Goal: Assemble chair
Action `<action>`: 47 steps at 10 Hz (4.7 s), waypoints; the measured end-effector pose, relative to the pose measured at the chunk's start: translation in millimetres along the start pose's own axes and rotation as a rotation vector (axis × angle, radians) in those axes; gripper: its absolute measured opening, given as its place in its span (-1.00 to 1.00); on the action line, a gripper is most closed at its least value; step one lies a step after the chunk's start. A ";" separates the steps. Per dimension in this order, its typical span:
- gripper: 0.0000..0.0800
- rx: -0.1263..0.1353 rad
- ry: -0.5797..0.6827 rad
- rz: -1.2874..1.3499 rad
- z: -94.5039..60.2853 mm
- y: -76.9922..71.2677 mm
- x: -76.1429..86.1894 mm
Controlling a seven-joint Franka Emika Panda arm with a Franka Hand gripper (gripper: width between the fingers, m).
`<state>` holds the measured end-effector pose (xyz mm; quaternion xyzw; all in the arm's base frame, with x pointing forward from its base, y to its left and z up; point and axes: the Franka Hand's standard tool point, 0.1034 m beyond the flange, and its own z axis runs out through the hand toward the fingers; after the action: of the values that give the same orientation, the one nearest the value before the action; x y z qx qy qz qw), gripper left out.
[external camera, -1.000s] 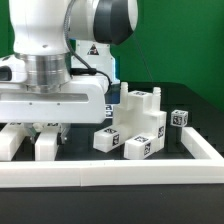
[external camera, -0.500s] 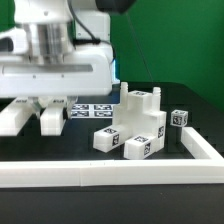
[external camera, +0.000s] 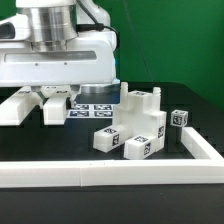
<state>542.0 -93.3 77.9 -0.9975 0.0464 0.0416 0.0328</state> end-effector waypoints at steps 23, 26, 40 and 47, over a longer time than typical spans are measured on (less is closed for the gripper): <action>-0.27 0.029 -0.026 0.758 -58.8 -115.1 -1.4; -0.27 0.021 -0.017 0.714 -57.9 -139.5 -1.1; -0.27 0.009 -0.001 0.652 -41.1 -164.8 -2.5; -0.27 0.006 -0.005 0.649 -38.1 -165.9 -4.8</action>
Offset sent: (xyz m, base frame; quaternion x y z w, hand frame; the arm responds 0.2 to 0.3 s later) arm 0.0049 0.0374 0.0512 -0.0140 -0.0313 0.0641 0.9973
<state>556.1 69.3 126.4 -0.9304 0.3623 0.0523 0.0210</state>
